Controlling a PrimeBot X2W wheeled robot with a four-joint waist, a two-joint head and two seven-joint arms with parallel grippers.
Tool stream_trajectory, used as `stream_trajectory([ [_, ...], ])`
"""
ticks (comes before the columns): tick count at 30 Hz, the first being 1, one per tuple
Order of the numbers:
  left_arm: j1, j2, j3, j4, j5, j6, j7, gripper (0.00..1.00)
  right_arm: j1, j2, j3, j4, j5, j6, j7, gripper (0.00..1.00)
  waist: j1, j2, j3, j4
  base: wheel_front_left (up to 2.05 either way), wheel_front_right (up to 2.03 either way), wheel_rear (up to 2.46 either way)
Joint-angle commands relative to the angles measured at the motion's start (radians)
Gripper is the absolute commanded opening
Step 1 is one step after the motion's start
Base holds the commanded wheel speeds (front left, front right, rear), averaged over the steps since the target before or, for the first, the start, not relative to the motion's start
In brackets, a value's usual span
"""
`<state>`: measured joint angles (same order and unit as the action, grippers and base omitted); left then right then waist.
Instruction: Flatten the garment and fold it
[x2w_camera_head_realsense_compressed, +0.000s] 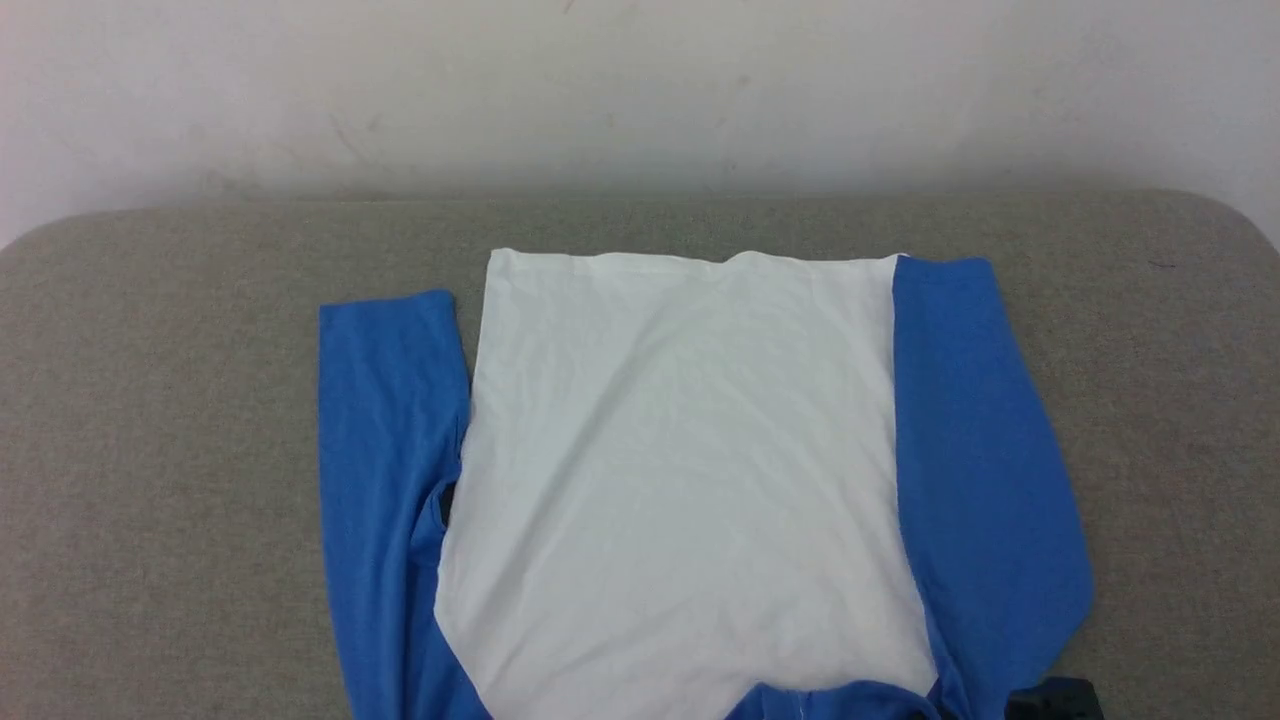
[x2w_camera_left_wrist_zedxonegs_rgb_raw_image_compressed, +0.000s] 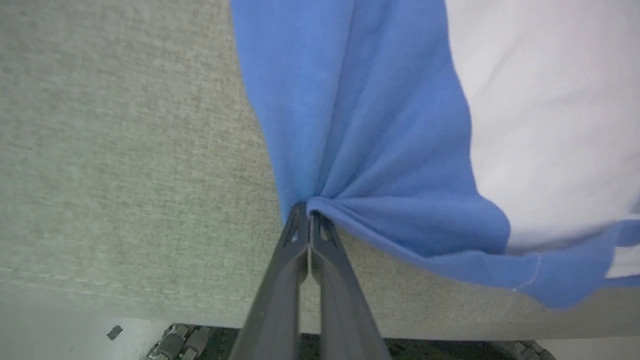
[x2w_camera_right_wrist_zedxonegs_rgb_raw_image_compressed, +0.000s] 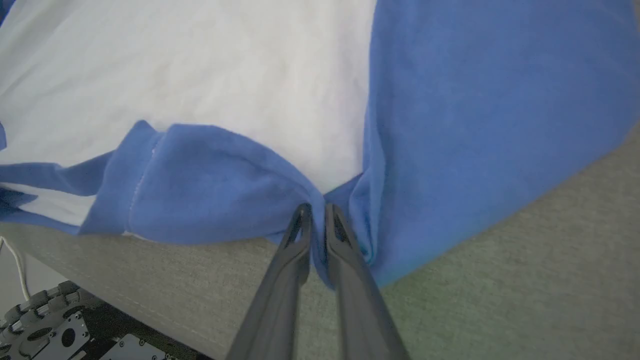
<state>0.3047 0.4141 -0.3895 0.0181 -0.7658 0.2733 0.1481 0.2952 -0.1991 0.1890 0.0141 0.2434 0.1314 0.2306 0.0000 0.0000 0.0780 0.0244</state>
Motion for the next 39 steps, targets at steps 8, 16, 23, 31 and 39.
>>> stream_trajectory([
  [8,-0.078,-0.042,0.041,-0.006,-0.017,-0.015,-0.083,1.00,-0.042,0.007,0.016,-0.086,0.015,-0.001,-0.140,1.00,0.0000,0.0000,0.003,-0.009,0.00,0.00,0.00],
  [16,-0.217,-0.007,0.168,-0.108,-0.001,0.030,-0.159,1.00,-0.104,0.115,-0.155,-0.232,-0.011,-0.001,-0.249,1.00,0.0000,0.0000,0.061,-0.032,0.00,0.00,0.00],
  [23,-0.497,0.050,0.237,-0.024,0.042,0.012,-0.204,1.00,-0.208,0.135,-0.229,-0.306,-0.041,-0.001,-0.252,1.00,0.0000,0.0000,0.176,-0.077,0.00,0.00,0.00],
  [31,-0.780,0.112,0.252,0.177,0.026,-0.065,-0.152,1.00,-0.305,0.140,-0.231,-0.315,-0.044,-0.001,-0.261,1.00,0.0000,0.0000,0.293,-0.125,0.00,0.00,0.00],
  [39,-0.977,0.219,0.218,0.447,-0.055,-0.156,0.163,1.00,-0.353,0.144,-0.188,-0.265,-0.021,-0.001,-0.282,1.00,0.0000,0.0000,0.364,-0.174,0.00,0.00,0.00],
])
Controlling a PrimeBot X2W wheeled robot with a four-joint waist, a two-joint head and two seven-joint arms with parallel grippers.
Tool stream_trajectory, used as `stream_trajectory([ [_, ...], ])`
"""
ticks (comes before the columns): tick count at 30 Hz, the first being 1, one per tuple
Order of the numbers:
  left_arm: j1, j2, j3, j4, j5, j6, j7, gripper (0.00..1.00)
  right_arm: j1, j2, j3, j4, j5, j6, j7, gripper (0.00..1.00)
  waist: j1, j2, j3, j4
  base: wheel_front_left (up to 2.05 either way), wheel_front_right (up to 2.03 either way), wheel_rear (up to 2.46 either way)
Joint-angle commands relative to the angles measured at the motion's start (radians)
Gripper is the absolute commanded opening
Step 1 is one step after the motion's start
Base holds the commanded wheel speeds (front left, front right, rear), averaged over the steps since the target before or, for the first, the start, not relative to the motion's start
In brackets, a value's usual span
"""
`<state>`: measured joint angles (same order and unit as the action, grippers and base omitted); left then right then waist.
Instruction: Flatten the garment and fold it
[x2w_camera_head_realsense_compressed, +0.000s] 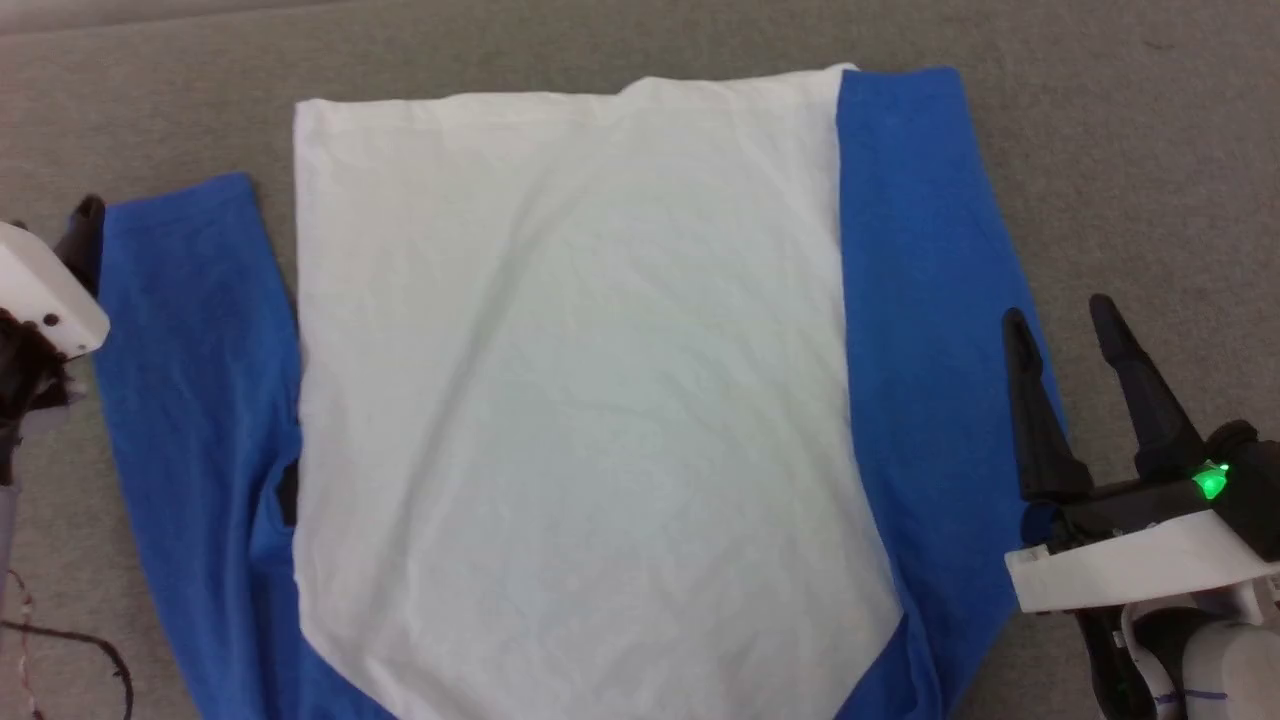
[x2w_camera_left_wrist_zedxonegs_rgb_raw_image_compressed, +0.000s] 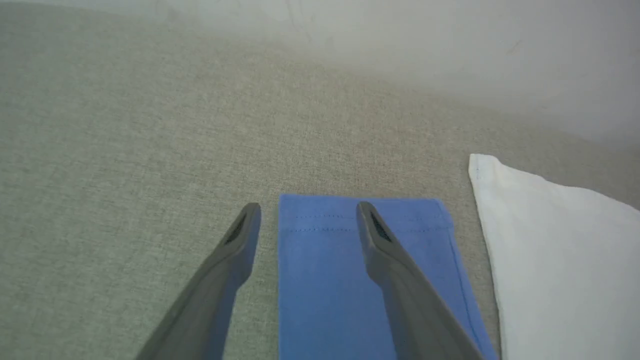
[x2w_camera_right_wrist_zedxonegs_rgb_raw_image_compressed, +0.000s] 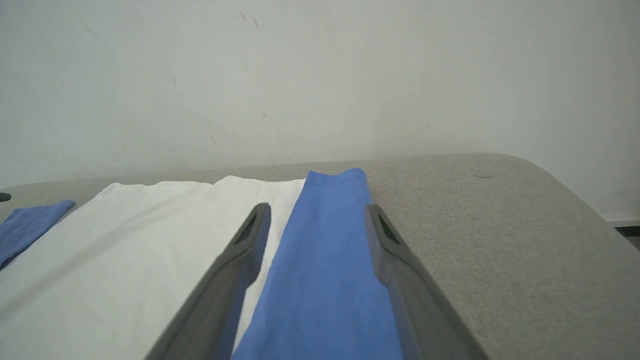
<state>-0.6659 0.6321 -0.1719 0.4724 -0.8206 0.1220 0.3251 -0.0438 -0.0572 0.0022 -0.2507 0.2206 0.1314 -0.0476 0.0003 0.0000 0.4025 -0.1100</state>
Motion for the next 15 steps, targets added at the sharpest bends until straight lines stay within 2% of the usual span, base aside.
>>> stream_trajectory([
  [1,-0.017,0.010,-0.006,0.016,-0.011,-0.009,0.031,1.00,-0.018,0.003,0.003,0.007,0.005,-0.001,-0.008,1.00,-0.0003,0.0000,0.044,-0.046,0.00,0.00,0.00],
  [5,-0.046,0.042,-0.028,0.085,-0.047,-0.018,0.196,1.00,-0.032,0.004,0.022,0.032,0.018,-0.001,-0.018,1.00,-0.0003,0.0000,0.058,-0.065,0.00,0.00,0.00],
  [11,-0.028,0.046,-0.058,0.145,-0.088,0.005,0.379,0.98,-0.050,0.002,0.049,0.057,0.040,-0.001,-0.027,1.00,-0.0003,0.0000,0.066,-0.085,0.00,0.00,0.00],
  [12,-0.018,0.045,-0.067,0.149,-0.098,0.004,0.418,0.75,-0.051,0.001,0.047,0.057,0.040,-0.001,-0.033,1.00,-0.0003,0.0000,0.065,-0.086,0.00,0.00,0.00],
  [13,-0.009,0.043,-0.074,0.150,-0.108,0.005,0.455,0.45,-0.052,0.001,0.043,0.057,0.042,-0.001,-0.039,1.00,-0.0003,0.0000,0.063,-0.087,0.00,0.00,0.00],
  [14,-0.001,0.044,-0.077,0.147,-0.115,0.008,0.477,0.36,-0.052,0.001,0.041,0.058,0.043,-0.001,-0.041,1.00,-0.0003,0.0000,0.059,-0.087,0.00,0.00,0.00],
  [15,0.004,0.045,-0.077,0.142,-0.119,0.011,0.488,0.00,-0.051,0.001,0.038,0.058,0.043,-0.001,-0.043,1.00,-0.0003,0.0000,0.055,-0.088,0.00,0.00,0.00],
])
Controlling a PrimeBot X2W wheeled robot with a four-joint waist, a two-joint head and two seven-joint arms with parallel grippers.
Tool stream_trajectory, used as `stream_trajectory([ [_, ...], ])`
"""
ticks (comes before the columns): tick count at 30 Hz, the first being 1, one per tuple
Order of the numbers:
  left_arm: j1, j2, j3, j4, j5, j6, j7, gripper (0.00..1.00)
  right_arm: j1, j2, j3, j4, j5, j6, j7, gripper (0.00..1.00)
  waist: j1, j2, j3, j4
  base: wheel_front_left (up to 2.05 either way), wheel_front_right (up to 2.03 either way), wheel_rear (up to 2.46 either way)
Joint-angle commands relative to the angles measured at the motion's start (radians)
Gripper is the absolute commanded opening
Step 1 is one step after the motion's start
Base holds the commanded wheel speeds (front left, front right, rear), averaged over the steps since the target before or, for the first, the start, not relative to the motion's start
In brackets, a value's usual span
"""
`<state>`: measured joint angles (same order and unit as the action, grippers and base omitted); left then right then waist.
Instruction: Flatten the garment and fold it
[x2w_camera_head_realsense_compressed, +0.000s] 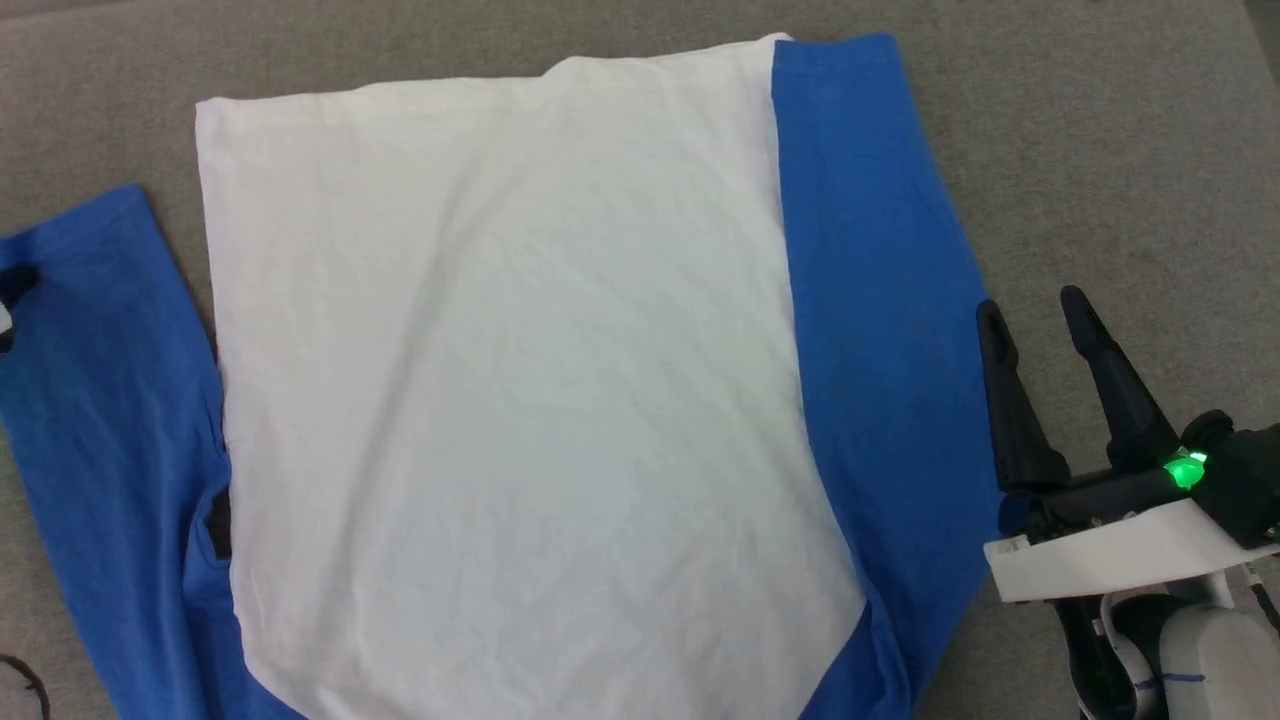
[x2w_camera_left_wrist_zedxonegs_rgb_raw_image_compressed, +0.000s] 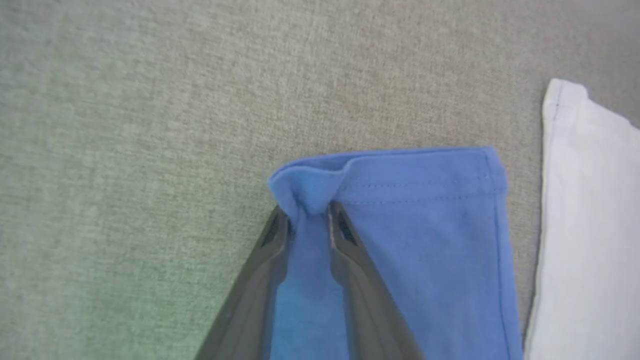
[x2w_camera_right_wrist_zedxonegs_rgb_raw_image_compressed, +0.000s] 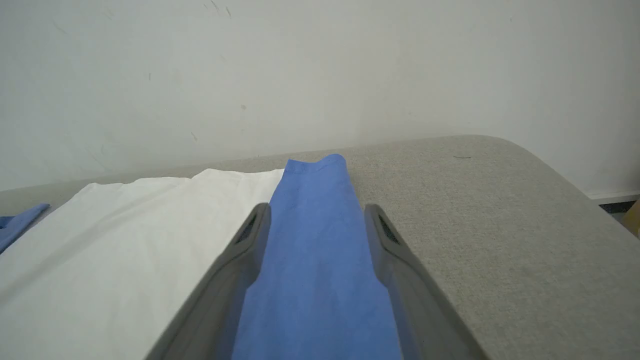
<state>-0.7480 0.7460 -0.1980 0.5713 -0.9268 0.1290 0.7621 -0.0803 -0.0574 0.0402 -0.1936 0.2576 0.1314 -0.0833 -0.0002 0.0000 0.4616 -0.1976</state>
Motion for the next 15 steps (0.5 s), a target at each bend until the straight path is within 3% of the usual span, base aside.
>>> stream_trajectory([
  [1,0.091,-0.068,-0.049,0.037,-0.015,0.006,0.050,0.00,-0.014,0.000,-0.004,0.002,0.006,-0.001,-0.009,1.00,0.0002,0.0000,-0.009,0.001,0.00,0.00,0.00],
  [15,0.080,-0.089,-0.052,-0.042,0.106,-0.013,-0.292,0.00,0.062,-0.006,-0.088,0.017,-0.003,-0.001,0.014,1.00,0.0002,0.0000,-0.231,0.090,0.00,0.00,0.00],
])
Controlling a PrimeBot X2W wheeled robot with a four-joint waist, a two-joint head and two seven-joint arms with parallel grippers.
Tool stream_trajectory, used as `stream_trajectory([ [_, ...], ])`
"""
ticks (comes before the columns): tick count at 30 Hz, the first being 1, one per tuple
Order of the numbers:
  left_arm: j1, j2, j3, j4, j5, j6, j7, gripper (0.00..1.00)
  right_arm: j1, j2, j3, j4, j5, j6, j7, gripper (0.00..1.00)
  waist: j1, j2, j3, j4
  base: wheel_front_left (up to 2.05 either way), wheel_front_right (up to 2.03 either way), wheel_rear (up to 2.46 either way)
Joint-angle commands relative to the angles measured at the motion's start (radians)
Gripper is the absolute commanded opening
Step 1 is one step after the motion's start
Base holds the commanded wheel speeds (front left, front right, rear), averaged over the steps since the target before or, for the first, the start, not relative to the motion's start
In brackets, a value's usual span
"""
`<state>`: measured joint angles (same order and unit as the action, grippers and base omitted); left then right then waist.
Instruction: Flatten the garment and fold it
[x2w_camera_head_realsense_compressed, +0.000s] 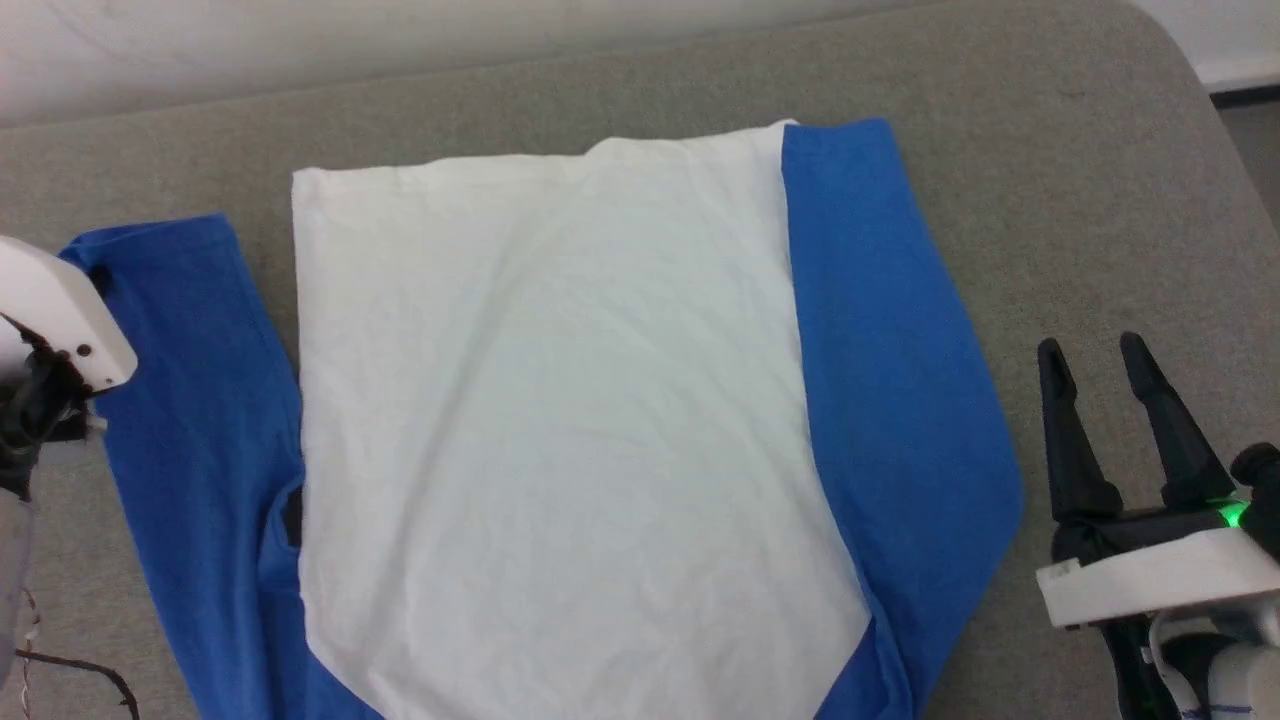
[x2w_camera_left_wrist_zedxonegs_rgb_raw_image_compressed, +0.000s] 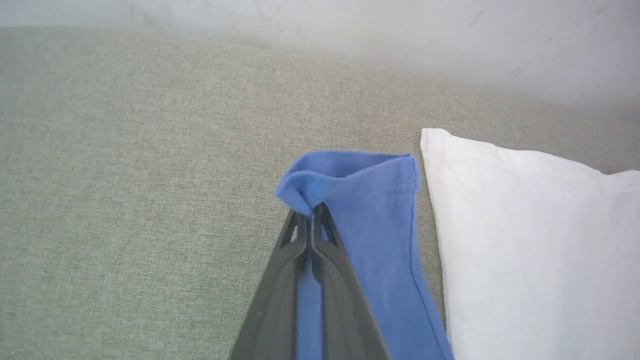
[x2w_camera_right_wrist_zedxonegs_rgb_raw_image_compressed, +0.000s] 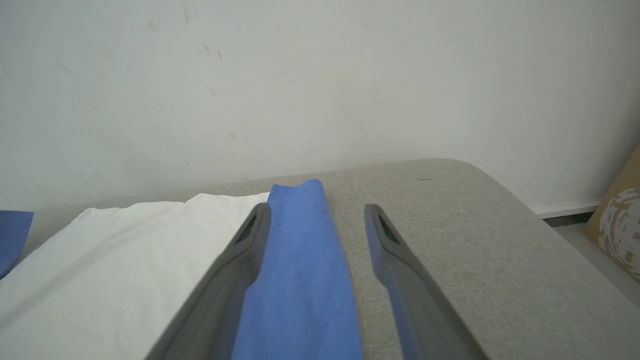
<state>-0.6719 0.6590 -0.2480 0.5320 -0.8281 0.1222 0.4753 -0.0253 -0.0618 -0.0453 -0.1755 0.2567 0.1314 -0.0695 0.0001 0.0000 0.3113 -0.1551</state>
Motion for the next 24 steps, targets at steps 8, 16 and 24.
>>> stream_trajectory([
  [8,0.032,-0.054,-0.098,-0.155,0.049,-0.056,-0.016,0.00,0.074,0.002,-0.080,-0.034,-0.020,-0.001,0.048,1.00,-0.0001,0.0000,-0.203,0.099,0.00,0.00,0.00],
  [16,0.166,-0.132,-0.235,-0.388,0.051,-0.084,0.050,0.00,0.131,0.007,-0.117,-0.066,-0.023,-0.001,0.083,1.00,-0.0001,0.0000,-0.264,0.094,0.00,0.00,0.00],
  [24,0.239,-0.290,-0.370,-0.459,0.072,-0.079,0.021,0.00,0.128,0.010,-0.124,-0.080,-0.013,-0.001,0.092,1.00,-0.0001,0.0000,-0.226,0.047,0.00,0.00,0.00],
])
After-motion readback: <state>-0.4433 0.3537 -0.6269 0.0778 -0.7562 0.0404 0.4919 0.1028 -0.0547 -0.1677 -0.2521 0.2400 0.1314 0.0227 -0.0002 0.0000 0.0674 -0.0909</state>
